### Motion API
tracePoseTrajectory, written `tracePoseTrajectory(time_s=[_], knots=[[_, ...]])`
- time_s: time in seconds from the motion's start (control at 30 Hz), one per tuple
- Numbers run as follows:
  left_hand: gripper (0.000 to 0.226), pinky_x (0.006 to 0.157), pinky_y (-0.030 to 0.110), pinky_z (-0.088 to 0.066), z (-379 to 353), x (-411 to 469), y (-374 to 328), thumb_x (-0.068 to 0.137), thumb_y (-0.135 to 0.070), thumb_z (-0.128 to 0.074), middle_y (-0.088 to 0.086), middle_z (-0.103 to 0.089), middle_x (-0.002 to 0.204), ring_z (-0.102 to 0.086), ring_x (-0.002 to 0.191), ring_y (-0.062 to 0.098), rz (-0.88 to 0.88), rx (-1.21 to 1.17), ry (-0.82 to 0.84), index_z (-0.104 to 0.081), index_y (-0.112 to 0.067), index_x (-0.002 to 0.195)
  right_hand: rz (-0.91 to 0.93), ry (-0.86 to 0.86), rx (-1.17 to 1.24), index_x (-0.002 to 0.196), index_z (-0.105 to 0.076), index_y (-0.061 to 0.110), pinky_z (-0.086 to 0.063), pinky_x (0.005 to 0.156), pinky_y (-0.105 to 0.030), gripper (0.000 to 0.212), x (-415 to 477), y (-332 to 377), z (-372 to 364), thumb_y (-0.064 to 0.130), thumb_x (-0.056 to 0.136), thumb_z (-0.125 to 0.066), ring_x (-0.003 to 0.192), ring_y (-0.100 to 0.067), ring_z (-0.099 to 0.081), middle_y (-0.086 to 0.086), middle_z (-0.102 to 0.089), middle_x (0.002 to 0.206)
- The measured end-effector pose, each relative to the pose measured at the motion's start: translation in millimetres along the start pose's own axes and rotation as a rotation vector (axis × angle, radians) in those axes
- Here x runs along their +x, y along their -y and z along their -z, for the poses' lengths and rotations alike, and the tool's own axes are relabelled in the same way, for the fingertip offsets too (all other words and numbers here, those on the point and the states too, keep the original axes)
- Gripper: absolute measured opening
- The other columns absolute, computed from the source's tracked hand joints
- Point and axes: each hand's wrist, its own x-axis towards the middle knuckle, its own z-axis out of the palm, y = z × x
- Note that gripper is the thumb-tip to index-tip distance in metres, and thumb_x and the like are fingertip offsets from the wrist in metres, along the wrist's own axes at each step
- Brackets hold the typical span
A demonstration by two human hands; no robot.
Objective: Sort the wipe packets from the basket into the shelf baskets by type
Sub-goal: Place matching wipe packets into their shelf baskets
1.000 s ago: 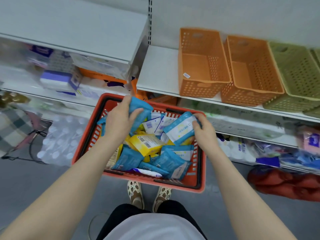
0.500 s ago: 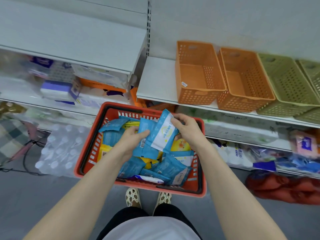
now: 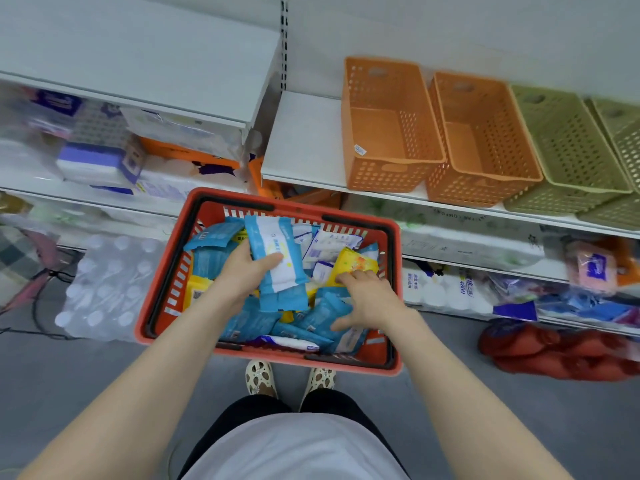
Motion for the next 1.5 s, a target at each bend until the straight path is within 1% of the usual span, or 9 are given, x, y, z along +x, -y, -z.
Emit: tracePoseTrajectory(time_s=[0.17, 0.27, 0.43, 0.77, 0.93, 1.03, 1.23, 1.37, 1.5], knots=[[0.032, 0.098, 0.050, -0.051, -1.1, -1.4, 7.4, 0.098, -0.012, -0.058, 0.005, -0.064, 0.127, -0.064, 0.110, 0.025, 0.010, -0.024, -0.043, -0.052, -0.018, 0.130, 0.040, -0.059, -0.123, 0.124, -0.055, 0.022, -0.043, 0.084, -0.037, 0.065, -0.4, 10.0, -17.4, 0.051, 0.071, -0.078, 0.109, -0.028, -0.058, -0.004, -0.062, 0.117], [0.032, 0.095, 0.048, -0.052, -3.8, -2.9, 8.2, 0.101, -0.012, -0.053, 0.005, -0.063, 0.126, -0.064, 0.109, 0.024, 0.003, -0.060, -0.054, -0.048, -0.018, 0.131, 0.023, -0.067, 0.069, 0.105, -0.063, 0.021, -0.048, 0.075, -0.034, 0.039, -1.6, -0.9, -20.3, 0.039, 0.074, -0.080, 0.099, -0.028, -0.062, -0.003, -0.068, 0.103], [0.034, 0.091, 0.044, -0.052, 1.7, -2.0, 4.0, 0.101, -0.012, -0.052, 0.003, -0.061, 0.125, -0.063, 0.107, 0.023, -0.039, -0.118, -0.117, -0.044, -0.016, 0.134, -0.021, -0.123, 0.382, 0.103, -0.069, 0.021, -0.051, 0.079, -0.033, 0.035, -7.1, -20.1, 9.3, 0.037, 0.073, -0.081, 0.093, -0.018, -0.064, 0.003, -0.071, 0.098], [0.042, 0.075, 0.035, -0.053, 17.9, 4.4, -19.4, 0.104, -0.009, -0.044, 0.002, -0.058, 0.129, -0.064, 0.102, 0.016, -0.094, -0.401, -0.310, -0.037, -0.016, 0.144, -0.043, -0.427, 1.605, 0.110, -0.067, 0.012, -0.057, 0.087, -0.045, 0.025, -14.7, -18.9, 93.7, 0.013, 0.086, -0.073, 0.095, -0.026, -0.072, -0.010, -0.073, 0.109], [0.020, 0.076, 0.043, -0.054, -8.3, -7.2, -21.6, 0.105, -0.019, -0.043, 0.004, -0.060, 0.122, -0.063, 0.099, 0.022, 0.020, -0.335, -0.145, -0.043, -0.020, 0.125, -0.009, -0.435, 2.033, 0.120, -0.063, 0.010, -0.061, 0.078, -0.040, 0.030, -1.3, 14.2, 92.9, 0.008, 0.090, -0.065, 0.090, -0.020, -0.072, -0.009, -0.072, 0.113], [0.040, 0.087, 0.052, -0.056, -27.7, -13.6, -27.4, 0.098, -0.048, -0.049, 0.001, -0.068, 0.122, -0.068, 0.107, 0.025, 0.051, -0.447, 0.058, -0.049, -0.024, 0.131, -0.061, -0.389, 1.921, 0.125, -0.059, 0.015, -0.060, 0.076, -0.039, 0.042, 5.6, 37.9, 71.4, 0.009, 0.085, -0.072, 0.101, -0.024, -0.070, -0.006, -0.071, 0.117], [0.046, 0.088, 0.042, -0.057, -32.1, -11.6, -16.4, 0.090, -0.013, -0.070, 0.002, -0.069, 0.122, -0.068, 0.107, 0.018, -0.106, -0.300, 0.013, -0.049, -0.022, 0.130, -0.094, -0.363, 1.606, 0.115, -0.063, 0.020, -0.053, 0.058, -0.018, 0.036, -5.0, 36.6, 72.0, 0.022, 0.082, -0.078, 0.085, -0.010, -0.071, 0.001, -0.072, 0.108], [0.046, 0.077, 0.029, -0.055, -26.4, -7.5, -19.7, 0.087, -0.009, -0.072, -0.001, -0.068, 0.118, -0.067, 0.101, 0.013, -0.150, -0.195, 0.014, -0.049, -0.022, 0.125, -0.066, -0.614, 1.499, 0.092, -0.071, 0.025, -0.051, 0.063, -0.030, 0.013, -8.7, 16.7, 82.2, 0.017, 0.083, -0.076, 0.081, -0.022, -0.063, 0.000, -0.067, 0.087], [0.049, 0.073, 0.021, -0.054, -20.4, -4.7, -30.6, 0.087, -0.009, -0.072, -0.005, -0.067, 0.115, -0.066, 0.100, 0.008, -0.201, -0.142, 0.052, -0.048, -0.021, 0.129, 0.124, -0.644, 1.121, 0.112, -0.068, 0.029, -0.051, 0.062, -0.027, 0.036, -14.8, 11.3, 93.8, 0.006, 0.085, -0.069, 0.072, -0.010, -0.058, 0.001, -0.064, 0.087]])
